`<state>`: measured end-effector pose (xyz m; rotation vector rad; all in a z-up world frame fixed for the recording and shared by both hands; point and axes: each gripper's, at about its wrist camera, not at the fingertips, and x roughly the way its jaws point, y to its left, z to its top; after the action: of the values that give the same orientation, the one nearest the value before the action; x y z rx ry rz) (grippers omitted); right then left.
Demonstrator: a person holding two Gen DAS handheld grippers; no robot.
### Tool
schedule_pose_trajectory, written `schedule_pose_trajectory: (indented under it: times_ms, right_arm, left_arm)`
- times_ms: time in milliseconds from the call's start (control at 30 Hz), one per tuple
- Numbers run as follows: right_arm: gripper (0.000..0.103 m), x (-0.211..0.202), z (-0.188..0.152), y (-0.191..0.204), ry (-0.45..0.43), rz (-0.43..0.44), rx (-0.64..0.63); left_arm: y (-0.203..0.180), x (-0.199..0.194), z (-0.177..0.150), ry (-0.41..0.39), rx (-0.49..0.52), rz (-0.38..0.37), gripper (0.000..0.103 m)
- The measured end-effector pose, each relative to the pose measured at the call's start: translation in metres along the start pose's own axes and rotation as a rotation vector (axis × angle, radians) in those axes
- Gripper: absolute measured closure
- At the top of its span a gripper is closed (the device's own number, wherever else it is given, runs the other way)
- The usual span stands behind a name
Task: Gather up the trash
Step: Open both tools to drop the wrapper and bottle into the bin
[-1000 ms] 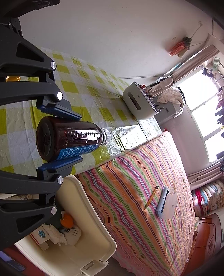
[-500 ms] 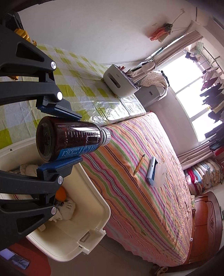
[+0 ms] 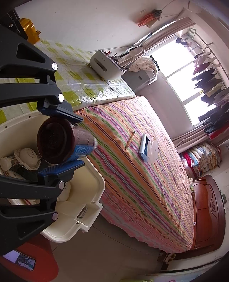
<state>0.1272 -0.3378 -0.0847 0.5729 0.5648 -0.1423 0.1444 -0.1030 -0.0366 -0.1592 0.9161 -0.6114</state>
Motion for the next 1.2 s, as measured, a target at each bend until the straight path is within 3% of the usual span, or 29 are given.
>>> schedule_pose_trajectory:
  times_ms: [100,300,800,900,967,1033,1200]
  right_arm:
    - [0.052,-0.004,0.002,-0.006,-0.021,-0.005,0.028]
    - [0.05,-0.022,0.007,-0.019,-0.141,-0.026,0.1]
    - [0.049,-0.059,0.012,-0.048,-0.304,-0.01,0.235]
    - [0.049,-0.068,0.01,-0.052,-0.345,-0.007,0.253]
    - [0.048,-0.072,0.009,-0.055,-0.356,-0.005,0.264]
    - [0.045,-0.076,0.007,-0.055,-0.358,-0.003,0.266]
    - [0.041,-0.087,0.001,-0.046,-0.346,-0.024,0.193]
  left_arm:
    - [-0.003,0.003,0.003,0.0,-0.002,-0.014,0.067]
    - [-0.009,0.015,0.007,0.007,-0.021,-0.048,0.067]
    - [-0.052,0.069,0.019,0.051,0.023,-0.13,0.065]
    - [-0.057,0.081,0.022,0.063,0.015,-0.144,0.057]
    - [-0.059,0.087,0.024,0.059,0.014,-0.127,0.039]
    - [-0.058,0.087,0.024,0.038,0.007,-0.108,0.028]
    - [-0.051,0.063,0.016,0.012,0.013,-0.012,0.027]
